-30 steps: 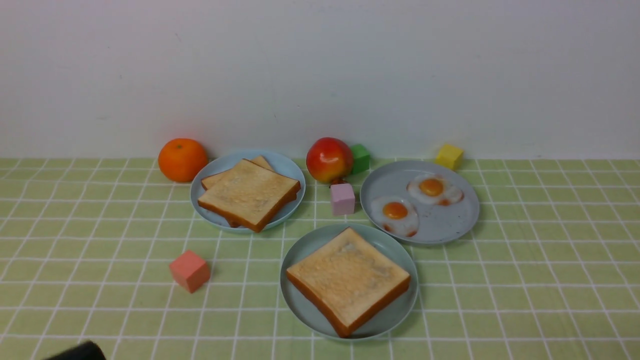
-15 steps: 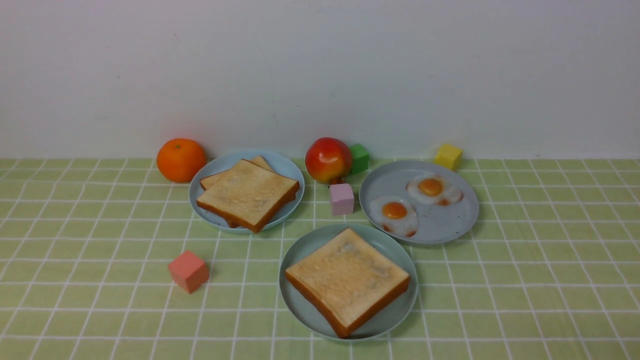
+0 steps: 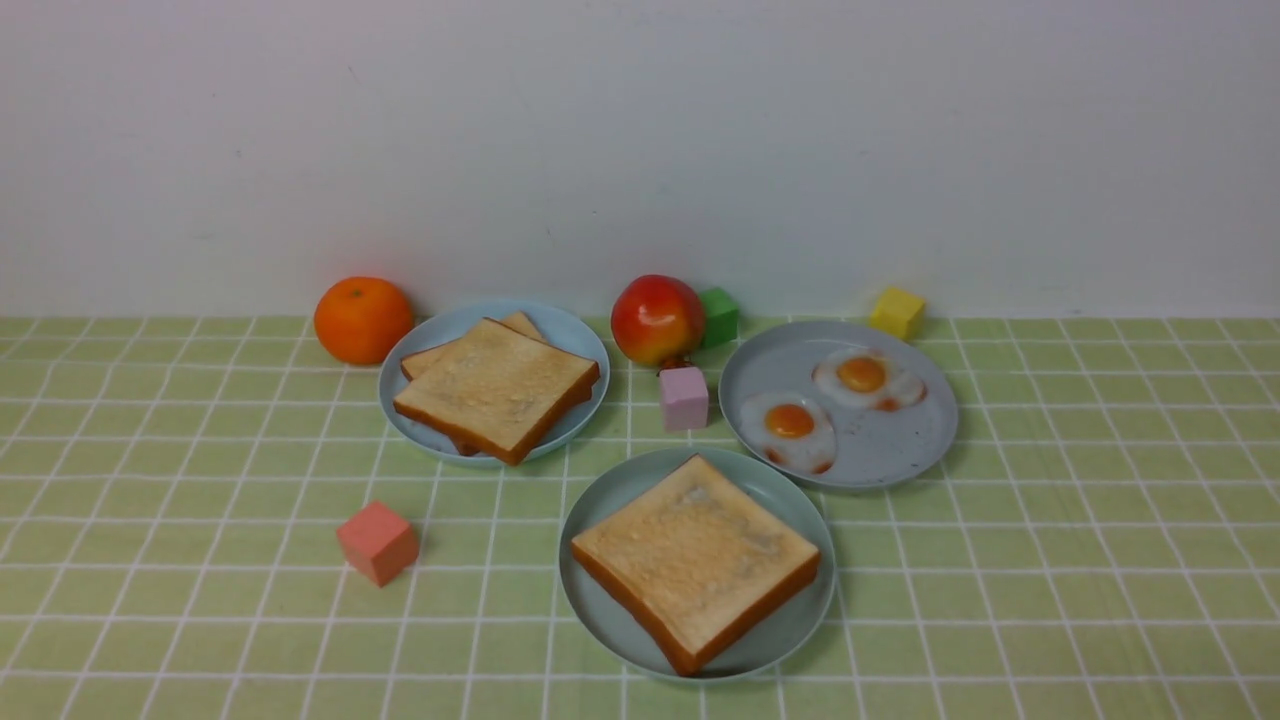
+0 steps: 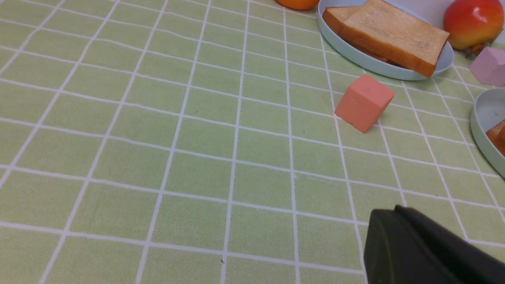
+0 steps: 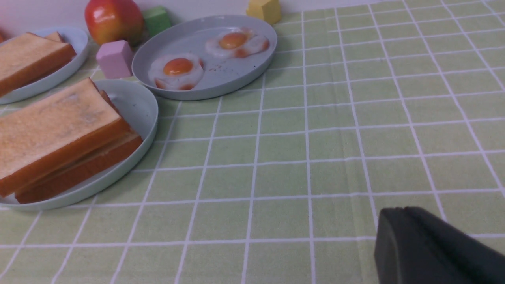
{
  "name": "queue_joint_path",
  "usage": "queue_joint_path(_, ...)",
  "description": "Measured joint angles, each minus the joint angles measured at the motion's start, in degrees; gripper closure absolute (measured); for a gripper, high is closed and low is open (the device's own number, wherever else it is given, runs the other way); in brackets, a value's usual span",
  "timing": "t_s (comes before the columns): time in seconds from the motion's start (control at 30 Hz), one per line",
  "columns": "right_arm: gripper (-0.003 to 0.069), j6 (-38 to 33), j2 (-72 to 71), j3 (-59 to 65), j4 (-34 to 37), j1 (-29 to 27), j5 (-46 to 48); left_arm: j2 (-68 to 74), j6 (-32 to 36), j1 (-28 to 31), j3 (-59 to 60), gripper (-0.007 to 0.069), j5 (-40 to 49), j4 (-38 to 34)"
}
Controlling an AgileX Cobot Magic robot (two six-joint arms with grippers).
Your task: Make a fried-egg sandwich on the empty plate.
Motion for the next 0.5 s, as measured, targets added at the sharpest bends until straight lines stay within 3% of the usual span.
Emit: queue_joint_path(0.5, 0.0637, 0.0, 0.0, 0.0, 0.0, 0.0, 0.0, 0.0, 0.0, 0.0, 0.0, 0.0637, 0.0, -0.04)
